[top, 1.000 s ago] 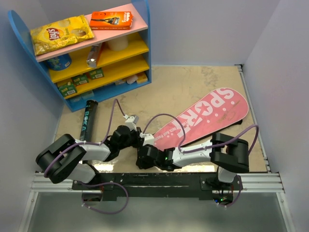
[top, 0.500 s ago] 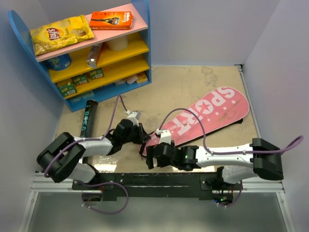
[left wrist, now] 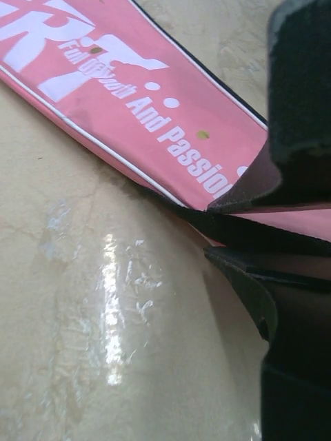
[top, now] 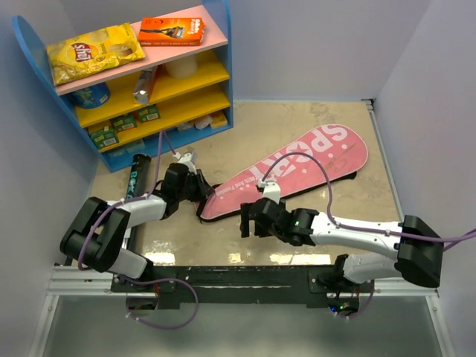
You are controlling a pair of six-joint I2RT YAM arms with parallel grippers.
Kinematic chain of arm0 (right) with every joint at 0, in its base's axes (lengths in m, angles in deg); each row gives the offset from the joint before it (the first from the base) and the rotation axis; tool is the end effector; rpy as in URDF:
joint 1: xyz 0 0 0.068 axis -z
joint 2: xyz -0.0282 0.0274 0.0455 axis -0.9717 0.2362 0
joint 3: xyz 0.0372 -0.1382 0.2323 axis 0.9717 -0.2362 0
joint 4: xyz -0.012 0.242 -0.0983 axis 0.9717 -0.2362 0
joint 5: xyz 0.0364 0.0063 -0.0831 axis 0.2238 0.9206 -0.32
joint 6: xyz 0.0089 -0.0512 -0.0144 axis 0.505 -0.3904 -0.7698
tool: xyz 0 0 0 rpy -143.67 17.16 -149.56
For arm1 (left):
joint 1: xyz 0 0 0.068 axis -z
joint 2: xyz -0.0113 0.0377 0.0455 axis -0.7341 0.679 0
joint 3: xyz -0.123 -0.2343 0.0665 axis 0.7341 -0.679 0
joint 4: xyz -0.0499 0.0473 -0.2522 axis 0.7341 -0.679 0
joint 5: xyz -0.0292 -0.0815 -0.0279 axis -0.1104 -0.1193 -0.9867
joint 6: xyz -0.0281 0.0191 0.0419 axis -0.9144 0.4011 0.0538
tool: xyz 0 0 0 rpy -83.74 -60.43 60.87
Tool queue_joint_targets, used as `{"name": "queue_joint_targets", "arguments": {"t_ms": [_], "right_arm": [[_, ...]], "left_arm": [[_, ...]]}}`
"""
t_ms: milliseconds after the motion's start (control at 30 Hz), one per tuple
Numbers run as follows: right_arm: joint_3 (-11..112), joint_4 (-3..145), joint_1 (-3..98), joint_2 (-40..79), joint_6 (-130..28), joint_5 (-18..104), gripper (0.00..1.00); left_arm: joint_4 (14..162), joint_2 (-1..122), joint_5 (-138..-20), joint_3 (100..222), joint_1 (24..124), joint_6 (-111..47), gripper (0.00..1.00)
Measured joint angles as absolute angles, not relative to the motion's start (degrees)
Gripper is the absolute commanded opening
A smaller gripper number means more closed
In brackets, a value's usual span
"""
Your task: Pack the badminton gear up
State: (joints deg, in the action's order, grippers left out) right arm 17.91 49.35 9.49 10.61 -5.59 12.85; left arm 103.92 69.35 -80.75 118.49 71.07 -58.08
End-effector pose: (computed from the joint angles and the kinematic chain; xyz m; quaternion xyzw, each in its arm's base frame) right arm 0.1102 0.2226 0.2128 -0.0557 0.9274 0.1796 0.3232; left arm 0.2456 -0.1154 0.1471 -0.0663 0.8871 -0.2969 0.3471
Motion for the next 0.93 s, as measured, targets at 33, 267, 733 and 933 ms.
{"name": "queue_joint_targets", "arguments": {"t_ms": [33, 267, 733, 933], "right_arm": [[17.9, 50.1, 11.5, 10.6, -6.7, 13.6, 0.99], [21.1, 50.9, 19.3, 11.3, -12.8, 13.7, 0.99], [42.2, 41.7, 19.3, 19.2, -18.7, 1.1, 0.99], [43.0, 42.4, 19.3, 16.9, -21.7, -1.0, 0.99]], "left_arm": [[102.9, 69.3, -80.5, 119.2, 70.8, -57.5, 0.48], [94.1, 64.4, -77.8, 125.2, 70.1, -54.9, 1.00], [74.4, 43.1, -67.1, 132.1, 70.1, -47.8, 1.00], [71.4, 35.6, -64.3, 134.5, 70.1, -44.3, 1.00]]}}
